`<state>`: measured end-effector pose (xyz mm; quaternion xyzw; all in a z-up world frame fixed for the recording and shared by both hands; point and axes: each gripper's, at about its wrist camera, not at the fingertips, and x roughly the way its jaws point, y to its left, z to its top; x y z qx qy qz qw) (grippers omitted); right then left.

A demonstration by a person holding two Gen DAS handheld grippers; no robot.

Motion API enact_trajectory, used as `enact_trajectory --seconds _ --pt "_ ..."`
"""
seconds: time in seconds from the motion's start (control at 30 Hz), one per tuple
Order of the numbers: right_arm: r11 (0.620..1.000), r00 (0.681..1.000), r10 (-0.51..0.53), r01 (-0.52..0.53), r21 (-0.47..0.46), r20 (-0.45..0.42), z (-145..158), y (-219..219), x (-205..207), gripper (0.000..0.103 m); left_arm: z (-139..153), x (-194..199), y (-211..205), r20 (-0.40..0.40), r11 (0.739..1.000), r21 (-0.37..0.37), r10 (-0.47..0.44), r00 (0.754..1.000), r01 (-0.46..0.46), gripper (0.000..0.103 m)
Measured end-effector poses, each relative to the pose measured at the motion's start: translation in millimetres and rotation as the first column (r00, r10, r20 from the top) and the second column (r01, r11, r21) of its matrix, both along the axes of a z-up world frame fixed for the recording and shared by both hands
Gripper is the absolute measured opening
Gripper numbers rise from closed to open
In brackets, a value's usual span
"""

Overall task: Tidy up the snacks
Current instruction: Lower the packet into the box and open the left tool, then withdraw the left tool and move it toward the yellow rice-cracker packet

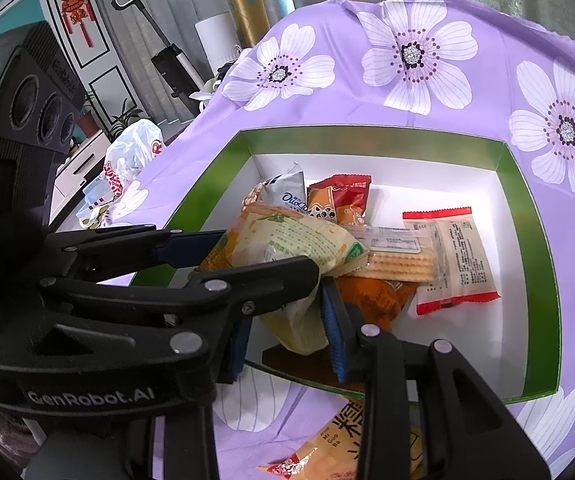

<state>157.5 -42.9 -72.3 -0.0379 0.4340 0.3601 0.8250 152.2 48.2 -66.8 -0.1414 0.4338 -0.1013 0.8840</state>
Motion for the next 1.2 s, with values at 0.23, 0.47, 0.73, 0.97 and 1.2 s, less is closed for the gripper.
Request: enact_trajectory --seconds 0.23,0.47,0.73,0.97,1.2 --pt "1.000 1.000 0.000 0.000 0.001 0.001 3 -1 -3 0.039 3 -2 -2 -0.003 1.000 0.025 0.013 1.000 -0.013 0.049" --pt "1.000 1.000 -0.023 0.023 0.001 0.010 6 -6 -5 0.050 8 -5 -4 0.001 0.998 0.055 0.026 1.000 -0.026 0.064" --pt "0.999 0.999 -0.036 0.036 0.010 0.038 17 -17 -14 0.059 18 -14 -5 0.022 0.996 0.077 0.044 0.999 -0.045 0.077" --pt "0.997 0.996 -0.063 0.060 0.039 0.064 27 -36 -32 0.065 34 -30 -8 0.070 0.992 0.107 0.054 0.996 -0.061 0.087" --pt "0.993 0.990 -0.094 0.086 0.081 0.101 45 -61 -60 0.075 50 -56 -17 0.117 0.989 0.138 0.046 0.992 -0.062 0.096"
